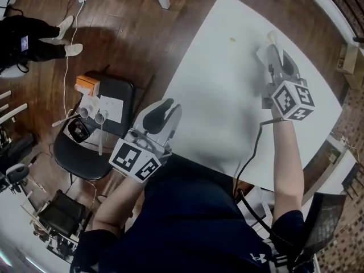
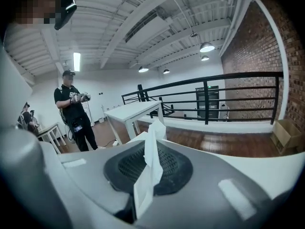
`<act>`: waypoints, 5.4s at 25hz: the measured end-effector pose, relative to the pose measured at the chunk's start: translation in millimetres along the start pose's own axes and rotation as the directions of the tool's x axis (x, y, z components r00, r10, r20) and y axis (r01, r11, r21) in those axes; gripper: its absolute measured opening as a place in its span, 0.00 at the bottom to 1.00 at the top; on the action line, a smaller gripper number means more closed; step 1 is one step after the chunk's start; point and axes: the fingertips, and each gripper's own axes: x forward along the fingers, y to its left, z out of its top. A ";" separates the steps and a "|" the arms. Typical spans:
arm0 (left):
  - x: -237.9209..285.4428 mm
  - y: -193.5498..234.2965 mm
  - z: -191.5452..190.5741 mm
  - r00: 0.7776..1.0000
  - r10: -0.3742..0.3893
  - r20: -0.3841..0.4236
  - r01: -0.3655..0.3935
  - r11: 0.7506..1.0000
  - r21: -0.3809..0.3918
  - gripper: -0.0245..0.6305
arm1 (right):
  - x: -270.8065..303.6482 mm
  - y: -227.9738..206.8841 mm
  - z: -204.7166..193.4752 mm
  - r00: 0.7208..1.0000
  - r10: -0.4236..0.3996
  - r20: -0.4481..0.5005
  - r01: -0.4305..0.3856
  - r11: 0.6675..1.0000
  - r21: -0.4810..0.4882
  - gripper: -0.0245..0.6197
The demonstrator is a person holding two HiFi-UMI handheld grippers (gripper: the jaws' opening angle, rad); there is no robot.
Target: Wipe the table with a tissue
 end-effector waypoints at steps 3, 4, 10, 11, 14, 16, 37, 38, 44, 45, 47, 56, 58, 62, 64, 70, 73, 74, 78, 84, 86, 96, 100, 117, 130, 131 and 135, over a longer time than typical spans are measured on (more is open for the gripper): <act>6.2 7.3 -15.3 0.999 0.004 -0.036 -0.005 1.000 -0.031 0.18 | 28.5 -5.9 -9.3 0.999 0.007 -0.053 -0.009 0.999 -0.033 0.07; 9.5 9.7 -17.9 0.999 0.004 -0.041 -0.006 0.999 -0.040 0.18 | 35.9 -6.3 -13.7 0.997 0.010 -0.076 -0.014 0.999 -0.050 0.07; 23.1 18.9 -11.9 1.000 0.004 -0.009 -0.005 0.997 -0.073 0.18 | 60.1 -12.1 -47.8 0.974 -0.025 -0.227 -0.020 0.981 -0.191 0.07; 23.8 21.1 -11.2 1.000 0.006 -0.004 -0.006 0.997 -0.078 0.18 | 62.7 -14.2 -52.8 0.969 -0.042 -0.245 -0.014 0.975 -0.221 0.07; 23.8 27.8 -11.4 1.000 0.014 0.002 -0.014 0.996 -0.091 0.18 | 69.4 -18.9 -66.2 0.952 -0.090 -0.292 -0.004 0.952 -0.306 0.07; 22.6 31.1 -12.3 1.000 0.018 0.003 -0.018 0.995 -0.098 0.18 | 71.4 -20.4 -71.6 0.944 -0.111 -0.312 -0.003 0.939 -0.345 0.07; 17.0 45.8 -11.3 1.000 0.024 0.016 -0.021 0.989 -0.146 0.18 | 76.1 23.0 -80.5 0.937 -0.056 -0.346 -0.081 0.926 -0.369 0.06; 16.2 46.0 -11.5 1.000 0.025 0.018 -0.022 0.989 -0.148 0.18 | 76.4 24.6 -80.7 0.936 -0.056 -0.348 -0.084 0.923 -0.375 0.06; 12.7 49.4 -10.9 0.999 0.026 0.023 -0.022 0.987 -0.159 0.18 | 78.8 33.1 -80.9 0.934 -0.055 -0.354 -0.096 0.913 -0.397 0.06; 12.1 50.8 -10.9 0.999 0.028 0.023 -0.023 0.987 -0.160 0.18 | 79.4 34.1 -81.5 0.933 -0.054 -0.355 -0.097 0.913 -0.396 0.06; 10.7 53.6 -10.6 0.999 0.030 0.025 -0.025 0.986 -0.163 0.18 | 81.3 37.0 -81.0 0.935 -0.048 -0.351 -0.100 0.915 -0.390 0.06; 6.2 59.9 -10.5 0.999 0.034 0.033 -0.028 0.984 -0.175 0.18 | 84.6 48.9 -80.3 0.937 -0.033 -0.347 -0.112 0.914 -0.390 0.06; 4.9 60.7 -9.9 0.999 0.035 0.033 -0.028 0.984 -0.177 0.18 | 86.1 51.9 -79.3 0.938 -0.029 -0.345 -0.116 0.913 -0.392 0.06; 1.9 63.2 -9.4 0.999 0.040 0.038 -0.032 0.983 -0.180 0.18 | 85.0 55.0 -84.1 0.932 -0.028 -0.361 -0.125 0.910 -0.394 0.06; 0.0 64.8 -9.2 0.998 0.041 0.041 -0.033 0.983 -0.181 0.18 | 85.2 57.2 -85.5 0.931 -0.029 -0.365 -0.127 0.909 -0.397 0.06; -6.0 71.2 -8.8 0.998 0.045 0.044 -0.036 0.980 -0.194 0.18 | 89.4 66.1 -84.9 0.933 -0.020 -0.360 -0.133 0.908 -0.397 0.06; -8.6 73.3 -6.6 0.998 0.045 0.047 -0.035 0.980 -0.197 0.18 | 90.3 72.2 -86.2 0.930 -0.015 -0.367 -0.141 0.908 -0.394 0.06; -9.3 73.9 -6.3 0.998 0.045 0.048 -0.035 0.980 -0.197 0.18 | 90.7 74.6 -87.3 0.929 -0.011 -0.369 -0.145 0.908 -0.394 0.06; -11.5 74.9 -5.0 0.998 0.047 0.052 -0.036 0.980 -0.196 0.18 | 92.7 85.5 -90.3 0.929 0.007 -0.369 -0.165 0.902 -0.398 0.06; -18.1 77.5 0.7 0.997 0.047 0.061 -0.035 0.980 -0.194 0.18 | 95.6 104.5 -94.9 0.925 0.039 -0.379 -0.199 0.897 -0.394 0.06; -20.3 76.9 3.2 0.997 0.048 0.066 -0.034 0.981 -0.192 0.18 | 95.1 110.9 -97.9 0.920 0.056 -0.389 -0.219 0.895 -0.390 0.06; -30.5 80.7 6.9 0.995 0.054 0.081 -0.037 0.980 -0.198 0.18 | 98.1 126.8 -97.3 0.918 0.057 -0.392 -0.230 0.882 -0.411 0.06; -32.7 79.6 7.1 0.995 0.055 0.085 -0.037 0.980 -0.197 0.18 | 95.8 124.3 -100.0 0.916 0.057 -0.398 -0.233 0.882 -0.410 0.06; -44.1 77.2 11.4 0.993 0.061 0.106 -0.039 0.980 -0.194 0.18 | 98.6 140.2 -98.1 0.921 0.081 -0.381 -0.248 0.876 -0.413 0.06; -46.7 45.2 33.6 0.992 0.007 0.126 0.008 0.992 -0.122 0.18 | 48.5 213.6 -88.1 0.911 0.247 -0.331 -0.361 0.865 -0.347 0.06; -46.9 39.7 36.8 0.991 -0.006 0.130 0.020 0.994 -0.111 0.18 | 43.0 216.0 -85.7 0.913 0.250 -0.322 -0.359 0.869 -0.341 0.06; -51.4 20.4 43.6 0.990 -0.051 0.132 0.061 0.996 -0.071 0.18 | 17.1 223.6 -69.2 0.931 0.246 -0.268 -0.324 0.897 -0.301 0.06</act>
